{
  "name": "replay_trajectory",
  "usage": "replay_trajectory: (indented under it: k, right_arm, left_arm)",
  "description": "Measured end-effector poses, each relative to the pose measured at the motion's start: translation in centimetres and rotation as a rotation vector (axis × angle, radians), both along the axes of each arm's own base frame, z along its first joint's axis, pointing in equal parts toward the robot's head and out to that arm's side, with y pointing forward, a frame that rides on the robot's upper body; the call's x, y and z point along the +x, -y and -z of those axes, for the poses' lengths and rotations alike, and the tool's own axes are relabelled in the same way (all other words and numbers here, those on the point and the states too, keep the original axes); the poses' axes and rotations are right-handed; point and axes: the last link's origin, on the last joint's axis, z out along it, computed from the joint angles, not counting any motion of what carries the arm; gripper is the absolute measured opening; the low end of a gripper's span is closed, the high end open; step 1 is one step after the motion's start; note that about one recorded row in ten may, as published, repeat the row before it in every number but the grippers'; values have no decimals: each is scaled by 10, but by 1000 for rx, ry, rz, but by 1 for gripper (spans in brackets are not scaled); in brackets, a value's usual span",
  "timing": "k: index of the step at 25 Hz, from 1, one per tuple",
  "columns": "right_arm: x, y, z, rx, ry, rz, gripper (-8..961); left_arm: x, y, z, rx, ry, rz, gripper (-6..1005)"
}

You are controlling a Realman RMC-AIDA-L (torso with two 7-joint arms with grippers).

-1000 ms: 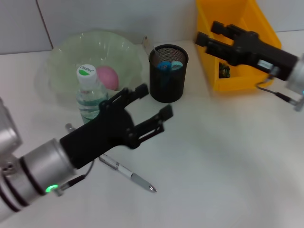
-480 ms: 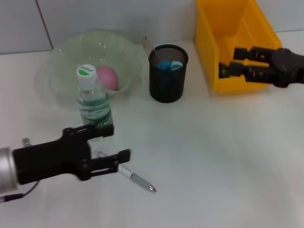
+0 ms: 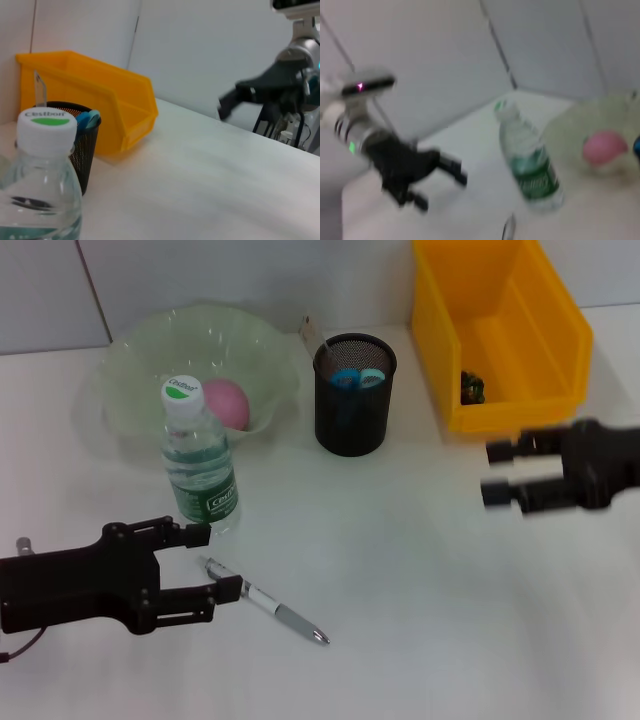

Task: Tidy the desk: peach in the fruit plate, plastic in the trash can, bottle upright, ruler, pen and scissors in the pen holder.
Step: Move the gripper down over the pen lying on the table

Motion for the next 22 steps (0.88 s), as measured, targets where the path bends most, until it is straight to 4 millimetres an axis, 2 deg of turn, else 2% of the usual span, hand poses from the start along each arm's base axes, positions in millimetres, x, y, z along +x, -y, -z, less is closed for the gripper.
replay_trajectory:
  k: [7,11,22]
  right_arm:
    - [13,18,-1,-96,110,-5,758]
    - [15,21,-1,-99,116,-9,759]
    - [21,24,7,-146,129,65,758]
  left_arm:
    - [-2,-2,-1,-16,-23,-20,792]
    - [3,-5,-3,-23,-63,-1,791]
    - [47,-35,1,-75,-302,272,789]
